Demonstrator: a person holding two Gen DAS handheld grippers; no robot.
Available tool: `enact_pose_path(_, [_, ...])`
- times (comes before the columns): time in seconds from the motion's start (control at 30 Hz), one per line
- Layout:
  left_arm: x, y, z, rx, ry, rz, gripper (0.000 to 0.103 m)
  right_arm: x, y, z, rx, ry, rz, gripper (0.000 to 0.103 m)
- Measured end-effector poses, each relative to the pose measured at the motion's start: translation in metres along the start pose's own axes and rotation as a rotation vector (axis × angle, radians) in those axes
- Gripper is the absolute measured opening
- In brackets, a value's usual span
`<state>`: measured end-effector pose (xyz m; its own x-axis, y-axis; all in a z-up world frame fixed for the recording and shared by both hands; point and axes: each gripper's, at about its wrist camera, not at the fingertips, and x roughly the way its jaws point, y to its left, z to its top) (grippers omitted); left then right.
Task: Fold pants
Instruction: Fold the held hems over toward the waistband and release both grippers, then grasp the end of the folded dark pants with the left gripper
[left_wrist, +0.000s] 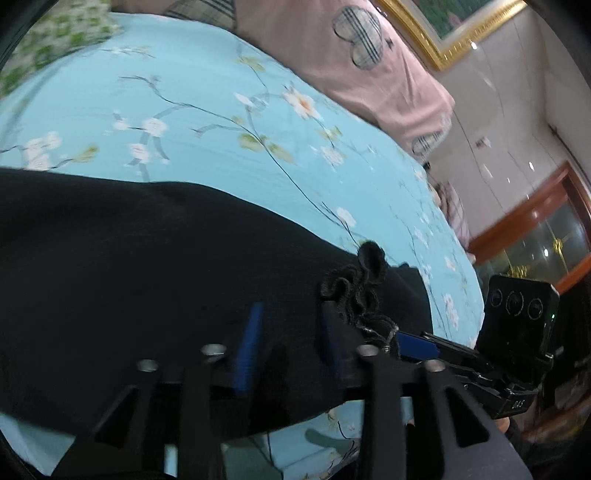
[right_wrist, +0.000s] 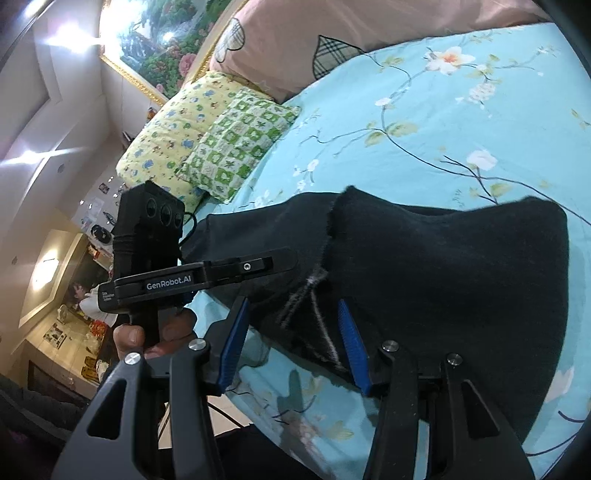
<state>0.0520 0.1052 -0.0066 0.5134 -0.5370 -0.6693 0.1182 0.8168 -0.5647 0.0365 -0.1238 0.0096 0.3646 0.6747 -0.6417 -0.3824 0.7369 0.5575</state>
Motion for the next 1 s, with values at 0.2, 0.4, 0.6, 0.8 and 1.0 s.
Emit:
enact_pose_path(0.2, [-0.031, 0.010, -0.011, -0.063, -0.073, 0.066, 0.046, 0.002, 0.012, 0.009, -0.035, -0.003, 0.014, 0.051])
enact_pose_path(0.4, [-0.066, 0.034, -0.028, -0.163, -0.151, 0.102, 0.053, 0.010, 0.024, 0.024, -0.092, 0.004, 0.016, 0.051])
enact_pose_path(0.6, [-0.093, 0.056, -0.043, -0.229, -0.192, 0.141, 0.056, 0.028, 0.038, 0.036, -0.144, 0.029, 0.027, 0.052])
enact_pose_path(0.8, [-0.123, 0.082, -0.055, -0.296, -0.238, 0.192, 0.059, 0.048, 0.055, 0.047, -0.189, 0.057, 0.047, 0.057])
enact_pose_path(1.0, [-0.148, 0.106, -0.066, -0.357, -0.284, 0.218, 0.061, 0.063, 0.068, 0.050, -0.232, 0.082, 0.062, 0.058])
